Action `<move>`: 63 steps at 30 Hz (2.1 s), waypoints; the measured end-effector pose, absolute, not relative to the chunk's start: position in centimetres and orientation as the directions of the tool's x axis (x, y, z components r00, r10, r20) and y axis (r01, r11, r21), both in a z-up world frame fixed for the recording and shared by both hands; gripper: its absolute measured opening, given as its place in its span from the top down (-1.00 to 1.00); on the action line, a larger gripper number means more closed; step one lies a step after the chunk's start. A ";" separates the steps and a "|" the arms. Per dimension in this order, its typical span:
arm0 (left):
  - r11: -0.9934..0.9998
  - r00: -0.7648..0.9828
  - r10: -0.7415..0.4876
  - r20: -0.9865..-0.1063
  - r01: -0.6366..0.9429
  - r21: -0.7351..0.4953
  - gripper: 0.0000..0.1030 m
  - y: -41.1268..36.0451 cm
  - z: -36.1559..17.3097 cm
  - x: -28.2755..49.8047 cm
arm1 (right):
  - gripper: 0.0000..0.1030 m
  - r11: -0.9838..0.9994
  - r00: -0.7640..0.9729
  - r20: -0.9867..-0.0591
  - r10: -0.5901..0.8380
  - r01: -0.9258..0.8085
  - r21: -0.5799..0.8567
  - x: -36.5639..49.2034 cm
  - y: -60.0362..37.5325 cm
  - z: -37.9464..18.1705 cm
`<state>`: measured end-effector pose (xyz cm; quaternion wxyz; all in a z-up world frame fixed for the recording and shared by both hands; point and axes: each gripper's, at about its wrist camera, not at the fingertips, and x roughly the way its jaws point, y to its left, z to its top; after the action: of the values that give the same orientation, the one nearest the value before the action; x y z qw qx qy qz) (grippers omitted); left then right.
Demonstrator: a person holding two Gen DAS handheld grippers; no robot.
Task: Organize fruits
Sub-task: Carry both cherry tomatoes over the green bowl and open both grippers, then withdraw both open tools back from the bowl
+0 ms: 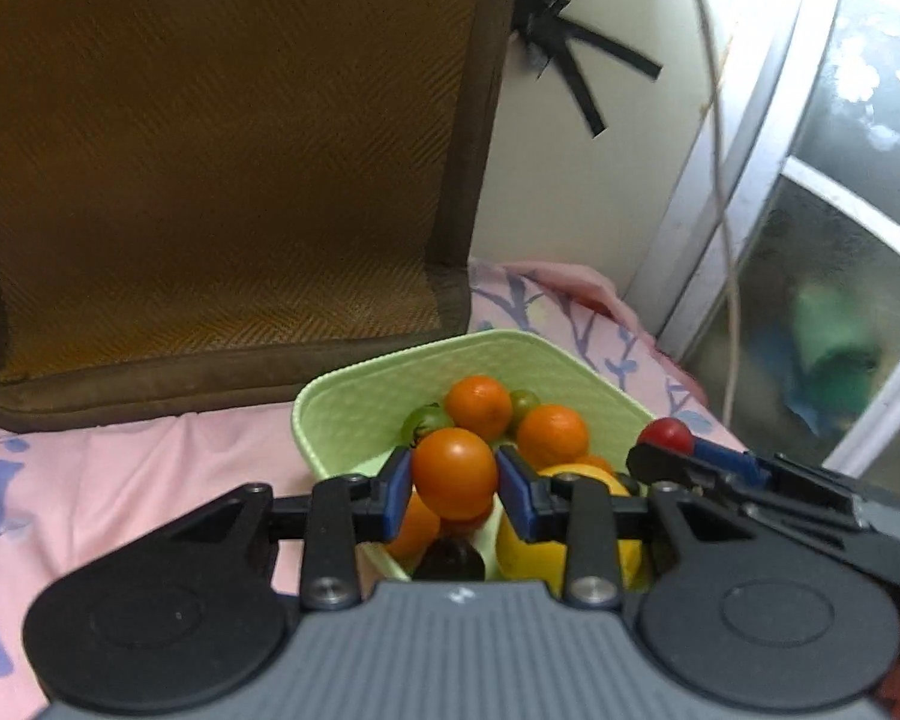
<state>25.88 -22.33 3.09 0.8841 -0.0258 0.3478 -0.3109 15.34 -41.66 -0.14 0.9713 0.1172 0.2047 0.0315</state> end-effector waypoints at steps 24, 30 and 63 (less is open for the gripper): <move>0.901 0.736 -0.366 -0.569 0.433 -0.019 -0.70 -16.7 3.4 10.3 | -0.70 0.936 0.952 -0.299 0.070 0.041 0.349 1.8 -37.4 -0.7; 0.909 0.759 -0.353 -0.548 0.416 -0.009 -1.00 -14.9 3.4 6.5 | -0.87 0.921 0.932 -0.350 0.092 0.054 0.386 -2.0 -34.6 -1.5; 0.963 0.814 -0.217 -0.538 0.268 0.018 -1.00 -8.3 1.5 -0.6 | -0.96 0.918 0.933 -0.356 0.048 0.099 0.383 -7.4 -28.6 -1.7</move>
<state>-0.58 -8.30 1.54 0.9513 0.0466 0.2767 -0.1275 -7.39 -28.58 -1.69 0.9623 0.2017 0.1822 -0.0131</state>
